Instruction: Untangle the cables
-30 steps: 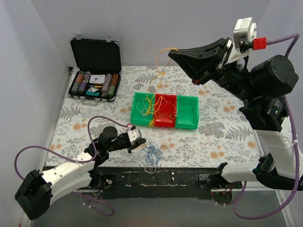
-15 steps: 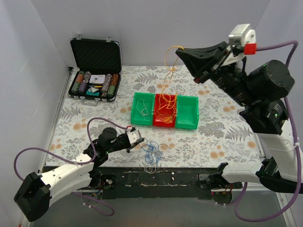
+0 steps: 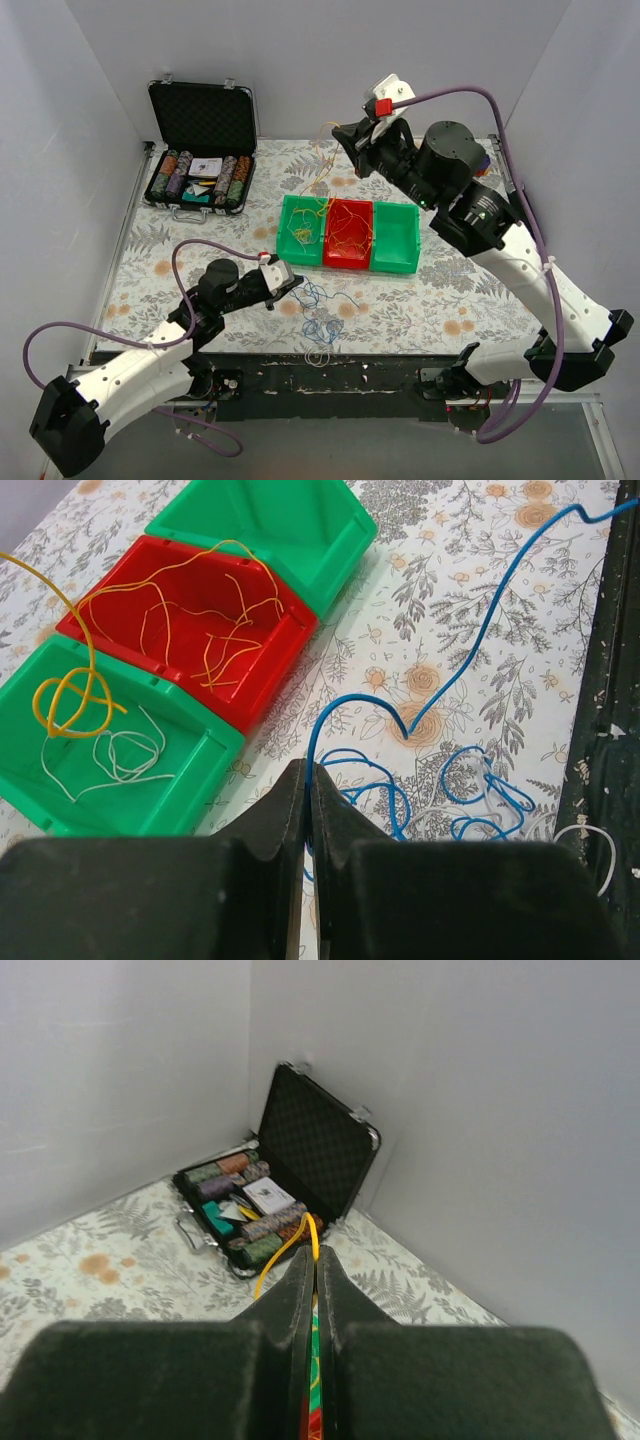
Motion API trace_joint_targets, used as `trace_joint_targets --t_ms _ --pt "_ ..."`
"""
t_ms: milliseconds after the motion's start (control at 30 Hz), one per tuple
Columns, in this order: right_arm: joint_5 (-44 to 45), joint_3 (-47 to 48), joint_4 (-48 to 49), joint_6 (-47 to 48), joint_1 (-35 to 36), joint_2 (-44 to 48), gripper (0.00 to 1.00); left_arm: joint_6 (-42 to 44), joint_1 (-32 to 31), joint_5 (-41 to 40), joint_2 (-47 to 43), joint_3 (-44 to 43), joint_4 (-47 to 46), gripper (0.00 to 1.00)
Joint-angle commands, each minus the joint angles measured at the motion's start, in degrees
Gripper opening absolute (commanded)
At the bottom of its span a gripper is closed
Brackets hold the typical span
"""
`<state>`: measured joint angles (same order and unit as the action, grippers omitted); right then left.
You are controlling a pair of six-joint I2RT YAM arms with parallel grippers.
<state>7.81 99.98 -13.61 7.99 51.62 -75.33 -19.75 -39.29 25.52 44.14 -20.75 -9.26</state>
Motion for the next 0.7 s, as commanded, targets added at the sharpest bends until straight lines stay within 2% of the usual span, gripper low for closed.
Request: trace_joint_targets --t_ms 0,267,667 --pt "2.65 -2.51 6.39 0.80 -3.53 -0.34 0.01 -0.12 1.23 1.11 -1.34 -2.36 2.66 0.00" --pt "-1.22 -4.80 7.89 -3.68 -10.39 -0.78 0.01 -1.17 2.46 2.87 -2.65 -1.57 4.25 0.00" --pt "-5.61 -9.71 9.12 -7.63 -15.93 -0.78 0.01 -1.61 2.90 3.49 -3.01 -1.40 4.16 0.00"
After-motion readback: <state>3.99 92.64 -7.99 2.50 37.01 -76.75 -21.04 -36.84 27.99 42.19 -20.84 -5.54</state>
